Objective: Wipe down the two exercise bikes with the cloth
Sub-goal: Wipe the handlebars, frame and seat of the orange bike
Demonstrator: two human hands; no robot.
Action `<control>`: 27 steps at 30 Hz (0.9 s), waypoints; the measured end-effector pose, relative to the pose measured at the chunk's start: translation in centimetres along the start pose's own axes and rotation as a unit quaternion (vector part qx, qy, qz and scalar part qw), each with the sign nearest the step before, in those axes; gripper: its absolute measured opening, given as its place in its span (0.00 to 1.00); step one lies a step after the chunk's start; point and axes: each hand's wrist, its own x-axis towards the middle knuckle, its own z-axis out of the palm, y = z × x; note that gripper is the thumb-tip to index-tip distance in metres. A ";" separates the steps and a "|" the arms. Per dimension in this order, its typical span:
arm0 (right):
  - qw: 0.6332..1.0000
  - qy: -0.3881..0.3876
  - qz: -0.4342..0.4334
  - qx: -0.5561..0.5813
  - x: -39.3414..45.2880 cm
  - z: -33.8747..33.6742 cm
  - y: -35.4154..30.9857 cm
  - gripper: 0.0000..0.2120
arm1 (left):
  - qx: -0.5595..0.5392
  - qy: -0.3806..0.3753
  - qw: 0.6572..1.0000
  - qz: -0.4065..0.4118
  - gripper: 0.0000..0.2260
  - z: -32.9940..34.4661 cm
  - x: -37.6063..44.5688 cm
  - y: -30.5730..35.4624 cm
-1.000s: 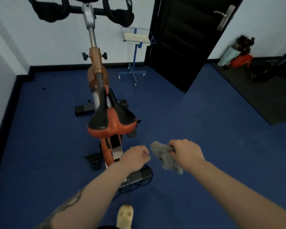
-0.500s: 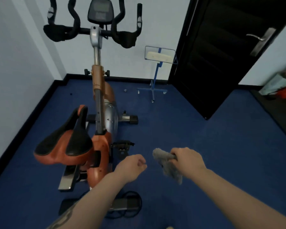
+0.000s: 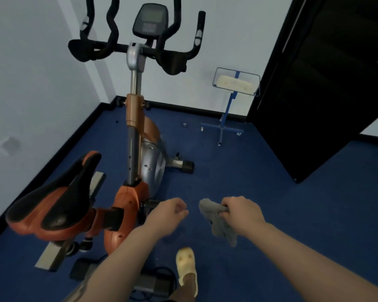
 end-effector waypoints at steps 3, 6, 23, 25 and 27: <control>1.000 0.002 -0.008 -0.003 4.1 -1.1 0.2 0.07 | -0.010 0.008 1.000 -0.006 0.11 -0.8 3.9 0.8; 1.000 -0.012 -0.004 -0.016 8.5 -3.2 0.8 0.07 | -0.008 0.000 1.000 -0.015 0.12 -2.7 8.1 1.6; 0.995 0.002 -0.092 0.039 27.2 -11.0 -0.7 0.06 | 0.002 0.014 0.997 -0.080 0.12 -10.6 22.0 3.4; 0.992 0.006 -0.118 0.040 29.4 -12.2 -0.6 0.06 | -0.004 0.046 0.993 -0.106 0.10 -11.8 22.9 3.6; 0.988 0.012 -0.141 0.057 31.4 -13.4 -0.5 0.06 | -0.002 0.068 0.991 -0.118 0.10 -12.9 24.1 4.3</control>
